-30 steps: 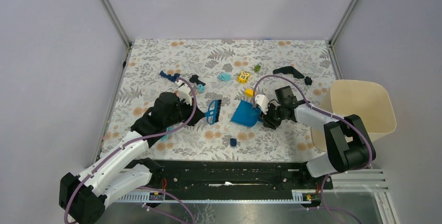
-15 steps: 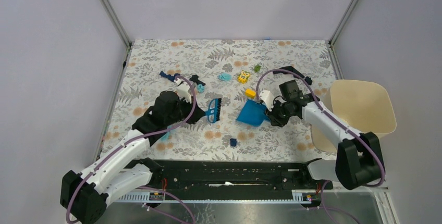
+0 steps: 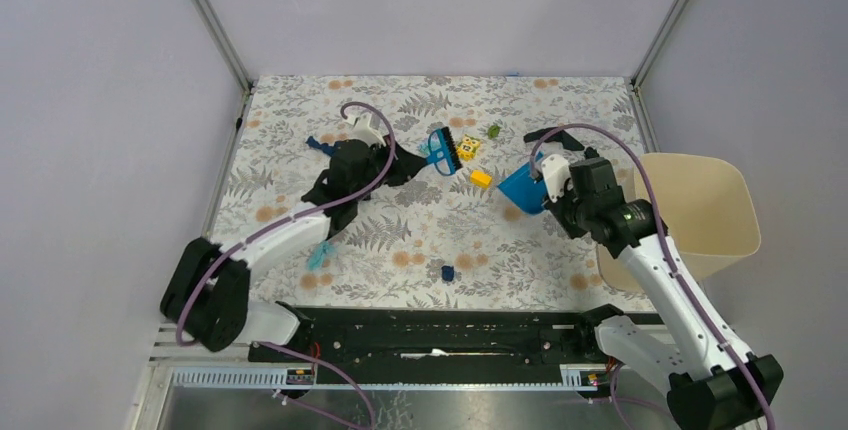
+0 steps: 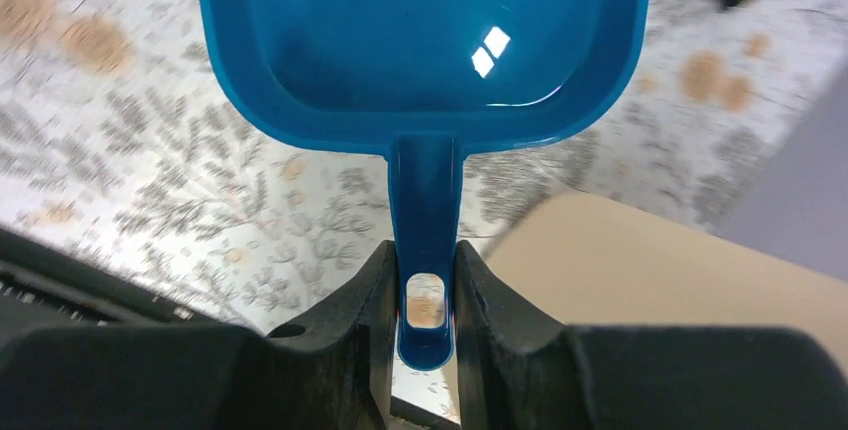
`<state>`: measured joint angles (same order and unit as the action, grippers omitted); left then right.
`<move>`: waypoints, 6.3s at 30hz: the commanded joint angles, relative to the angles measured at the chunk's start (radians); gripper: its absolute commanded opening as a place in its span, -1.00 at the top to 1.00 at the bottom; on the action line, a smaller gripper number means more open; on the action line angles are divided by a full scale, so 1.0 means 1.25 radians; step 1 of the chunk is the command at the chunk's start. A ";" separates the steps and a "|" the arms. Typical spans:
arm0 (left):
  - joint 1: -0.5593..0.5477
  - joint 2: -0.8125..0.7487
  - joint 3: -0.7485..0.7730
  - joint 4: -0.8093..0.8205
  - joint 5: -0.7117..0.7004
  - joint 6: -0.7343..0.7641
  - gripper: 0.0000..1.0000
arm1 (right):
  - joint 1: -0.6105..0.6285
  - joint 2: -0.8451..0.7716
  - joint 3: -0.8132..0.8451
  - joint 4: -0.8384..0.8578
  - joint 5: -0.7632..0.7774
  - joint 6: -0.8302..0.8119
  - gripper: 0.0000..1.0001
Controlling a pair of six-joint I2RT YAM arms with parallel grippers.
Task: Sweep away the paper scraps from the table
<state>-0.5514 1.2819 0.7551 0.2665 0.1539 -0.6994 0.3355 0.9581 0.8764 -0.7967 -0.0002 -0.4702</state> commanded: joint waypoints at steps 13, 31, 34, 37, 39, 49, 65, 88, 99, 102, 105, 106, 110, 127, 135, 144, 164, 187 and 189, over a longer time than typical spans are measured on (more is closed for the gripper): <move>-0.153 0.417 0.209 0.456 -0.045 -0.277 1.00 | -0.094 0.122 0.339 0.155 0.220 0.135 1.00; -0.296 1.232 1.170 0.467 0.018 -0.488 1.00 | -0.166 0.171 0.318 0.263 0.213 0.155 1.00; -0.309 1.305 1.301 0.330 -0.064 -0.506 1.00 | -0.171 0.171 0.298 0.263 0.205 0.156 1.00; -0.324 1.290 1.310 0.204 -0.187 -0.544 1.00 | -0.174 0.168 0.280 0.266 0.187 0.161 1.00; -0.339 1.283 1.335 0.165 -0.230 -0.514 1.00 | -0.174 0.170 0.273 0.266 0.182 0.168 1.00; -0.346 1.130 1.174 -0.076 -0.310 -0.623 1.00 | -0.175 0.145 0.269 0.231 0.143 0.190 1.00; -0.261 0.633 0.393 0.053 -0.155 -0.630 1.00 | -0.174 0.124 0.318 0.027 0.121 0.043 1.00; -0.251 0.426 0.752 -0.665 -0.224 0.245 1.00 | -0.167 0.168 0.172 -0.234 -0.037 -0.197 1.00; -0.251 0.597 0.931 -0.677 -0.287 0.268 1.00 | -0.152 0.217 0.033 -0.136 -0.005 -0.156 1.00; -0.255 0.614 0.915 -0.649 -0.296 0.266 1.00 | -0.148 0.220 0.003 -0.119 -0.010 -0.150 1.00; -0.264 0.625 0.895 -0.621 -0.291 0.277 1.00 | -0.135 0.217 -0.028 -0.104 -0.019 -0.137 1.00; -0.266 0.631 0.893 -0.621 -0.291 0.277 1.00 | -0.132 0.214 -0.040 -0.095 -0.020 -0.132 1.00; -0.270 0.642 0.869 -0.592 -0.233 0.267 1.00 | -0.129 0.214 -0.071 -0.063 -0.032 -0.120 1.00; -0.315 0.547 0.763 -0.544 0.033 0.222 1.00 | -0.129 0.296 -0.091 0.077 -0.007 -0.066 1.00; -0.314 0.437 0.714 -0.543 -0.151 0.230 1.00 | -0.129 0.295 -0.088 0.090 -0.017 -0.052 1.00; -0.314 0.579 0.852 -0.565 -0.341 0.272 1.00 | -0.129 0.296 -0.090 0.079 -0.021 -0.037 1.00; -0.292 0.640 0.896 -0.520 0.102 0.089 1.00 | -0.130 0.259 -0.096 0.088 -0.089 -0.017 1.00; -0.214 0.867 1.317 -0.655 -0.417 0.644 1.00 | -0.138 0.296 -0.071 0.162 -0.092 0.030 1.00; -0.205 0.904 1.326 -0.626 -0.460 0.707 1.00 | -0.138 0.304 -0.062 0.167 -0.092 0.034 1.00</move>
<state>-0.8234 2.3199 2.3619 -0.5484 -0.2333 -0.0601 0.1646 1.3235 0.7395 -0.6147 -0.0834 -0.4534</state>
